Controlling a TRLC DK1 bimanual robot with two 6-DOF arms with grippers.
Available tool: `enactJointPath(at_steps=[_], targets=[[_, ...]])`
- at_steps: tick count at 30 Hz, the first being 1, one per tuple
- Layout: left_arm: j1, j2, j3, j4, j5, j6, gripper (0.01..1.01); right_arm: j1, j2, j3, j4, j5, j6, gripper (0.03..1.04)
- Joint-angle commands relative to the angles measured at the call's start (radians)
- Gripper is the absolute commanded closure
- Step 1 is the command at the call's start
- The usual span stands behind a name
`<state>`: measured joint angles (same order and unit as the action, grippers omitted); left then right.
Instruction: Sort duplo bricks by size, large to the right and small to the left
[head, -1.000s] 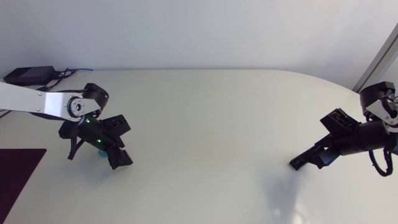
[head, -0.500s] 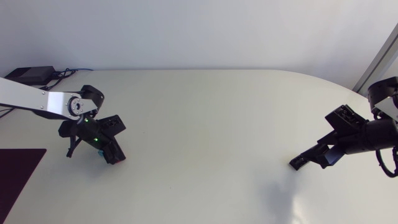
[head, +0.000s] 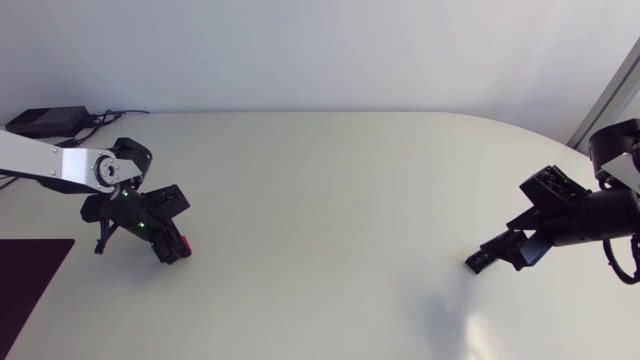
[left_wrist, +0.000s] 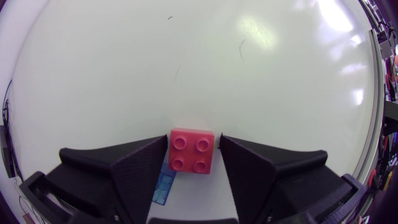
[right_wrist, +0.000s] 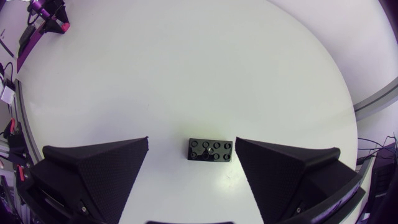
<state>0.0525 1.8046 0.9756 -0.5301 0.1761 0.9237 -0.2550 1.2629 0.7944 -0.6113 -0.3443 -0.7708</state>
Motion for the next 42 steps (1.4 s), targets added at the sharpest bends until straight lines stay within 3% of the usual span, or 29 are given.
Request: enactJointPath(at_steps=[1, 7, 15, 25, 42], targets=[[-0.002, -0.042, -0.015, 0.001, -0.006, 0.023, 0.075, 0.005, -0.02, -0.02, -0.022, -0.009, 0.005, 0.06], [0.001, -0.106, 0.003, -0.001, 0.011, -0.005, 0.051, 0.007, -0.059, -0.014, -0.051, -0.015, 0.007, 0.06], [0.007, -0.355, -0.002, 0.002, 0.051, -0.2, 0.051, 0.01, -0.165, -0.011, -0.042, -0.038, 0.114, 0.06], [0.083, -0.654, -0.178, 0.125, 0.053, -0.367, 0.051, -0.006, -0.352, -0.1, 0.105, -0.028, 0.283, 0.06], [0.138, -1.081, -0.462, 0.236, -0.006, -0.462, 0.049, -0.059, -0.6, -0.354, 0.436, 0.113, 0.433, 0.06]])
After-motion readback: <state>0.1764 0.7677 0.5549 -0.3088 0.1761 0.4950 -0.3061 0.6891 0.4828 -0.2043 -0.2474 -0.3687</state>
